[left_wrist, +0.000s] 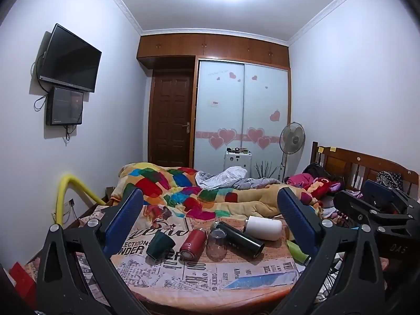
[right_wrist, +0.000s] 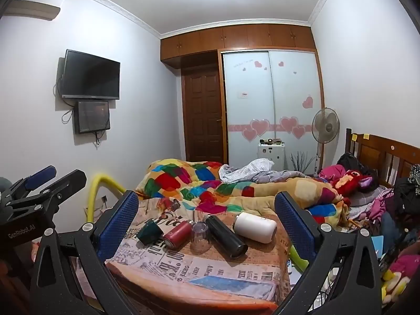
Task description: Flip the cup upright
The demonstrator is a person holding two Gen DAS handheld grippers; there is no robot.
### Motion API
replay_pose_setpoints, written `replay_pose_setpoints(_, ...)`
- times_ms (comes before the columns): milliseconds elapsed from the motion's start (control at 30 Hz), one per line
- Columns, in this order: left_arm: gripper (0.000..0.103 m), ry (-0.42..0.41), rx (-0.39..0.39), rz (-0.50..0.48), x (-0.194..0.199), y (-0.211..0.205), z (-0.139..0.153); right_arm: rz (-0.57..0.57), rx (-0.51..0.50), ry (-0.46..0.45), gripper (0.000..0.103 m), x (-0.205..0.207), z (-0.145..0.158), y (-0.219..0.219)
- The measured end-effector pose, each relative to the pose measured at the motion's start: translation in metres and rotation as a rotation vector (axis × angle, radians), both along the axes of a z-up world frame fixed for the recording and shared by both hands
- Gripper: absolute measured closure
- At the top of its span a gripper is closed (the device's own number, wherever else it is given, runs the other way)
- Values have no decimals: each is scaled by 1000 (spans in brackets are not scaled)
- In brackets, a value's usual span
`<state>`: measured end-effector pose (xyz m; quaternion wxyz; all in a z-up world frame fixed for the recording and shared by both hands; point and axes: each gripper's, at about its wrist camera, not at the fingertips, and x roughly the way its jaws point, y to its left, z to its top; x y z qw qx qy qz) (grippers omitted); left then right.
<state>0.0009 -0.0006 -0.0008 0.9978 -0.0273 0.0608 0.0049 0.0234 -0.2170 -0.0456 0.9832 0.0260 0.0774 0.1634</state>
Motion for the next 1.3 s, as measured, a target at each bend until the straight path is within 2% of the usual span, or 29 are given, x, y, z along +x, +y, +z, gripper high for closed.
replay_pose_setpoints(167, 0, 14, 11, 11, 10, -2, -3, 0, 2, 3, 0, -1, 0, 1)
replay_pose_setpoints(1300, 0, 12, 0, 15, 7, 6, -2, 3, -3, 4, 0, -1, 2, 2)
